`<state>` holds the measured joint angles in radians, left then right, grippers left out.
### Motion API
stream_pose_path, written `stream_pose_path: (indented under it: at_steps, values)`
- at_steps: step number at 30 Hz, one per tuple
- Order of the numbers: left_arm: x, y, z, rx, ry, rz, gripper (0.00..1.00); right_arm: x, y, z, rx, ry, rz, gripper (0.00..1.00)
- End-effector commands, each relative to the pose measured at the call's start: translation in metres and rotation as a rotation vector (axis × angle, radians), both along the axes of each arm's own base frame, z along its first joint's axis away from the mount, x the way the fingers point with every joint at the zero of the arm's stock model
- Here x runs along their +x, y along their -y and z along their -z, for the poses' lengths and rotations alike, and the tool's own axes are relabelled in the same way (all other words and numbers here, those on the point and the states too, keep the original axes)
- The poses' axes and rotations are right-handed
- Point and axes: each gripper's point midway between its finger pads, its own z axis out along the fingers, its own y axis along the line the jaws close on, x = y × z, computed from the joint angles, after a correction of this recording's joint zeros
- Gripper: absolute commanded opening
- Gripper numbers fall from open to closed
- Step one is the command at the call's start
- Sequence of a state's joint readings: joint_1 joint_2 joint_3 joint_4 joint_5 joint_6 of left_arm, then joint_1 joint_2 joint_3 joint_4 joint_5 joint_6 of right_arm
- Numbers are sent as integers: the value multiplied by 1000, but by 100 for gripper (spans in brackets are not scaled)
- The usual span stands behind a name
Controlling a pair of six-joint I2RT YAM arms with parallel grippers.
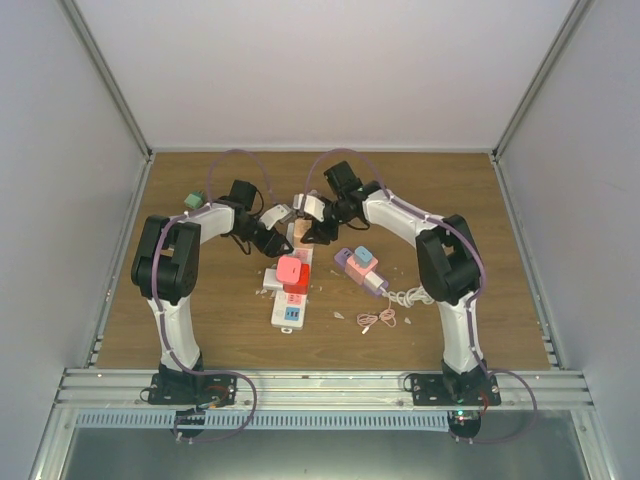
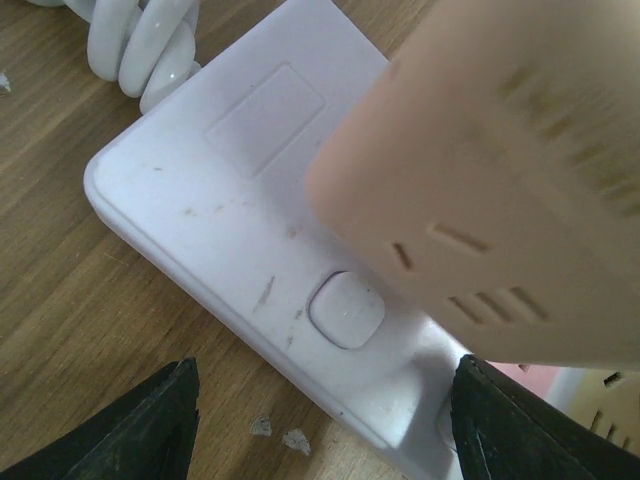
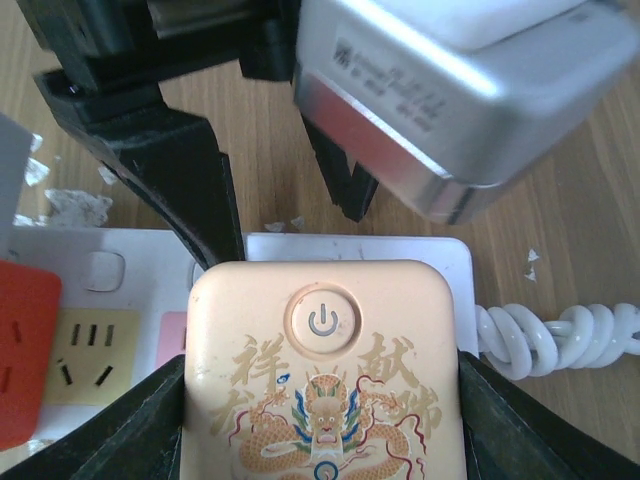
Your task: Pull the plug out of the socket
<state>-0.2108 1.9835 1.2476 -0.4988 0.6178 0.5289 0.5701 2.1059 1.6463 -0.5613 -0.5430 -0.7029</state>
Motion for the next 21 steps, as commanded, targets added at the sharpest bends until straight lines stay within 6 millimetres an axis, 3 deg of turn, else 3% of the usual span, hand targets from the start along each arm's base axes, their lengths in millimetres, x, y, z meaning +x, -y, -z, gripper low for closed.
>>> stream_pose_path:
  at_steps: [1, 4, 14, 17, 21]
  values:
    - [2, -47, 64, 290, -21, -70, 68, 3, -13, -65, 180, -11, -42, 20]
    - [2, -46, 64, 290, -21, -69, 68, 3, -14, -69, 181, 6, -41, 20]
    - [4, -42, 59, 247, -30, -66, 70, -1, -6, -49, 105, 41, -29, 20]
    - [8, -33, 39, 153, -20, -59, 75, 0, 0, -47, 100, 36, -10, 19]
    - [27, -24, -11, 49, 88, -46, 84, 7, 4, -61, 135, 30, 29, 19]
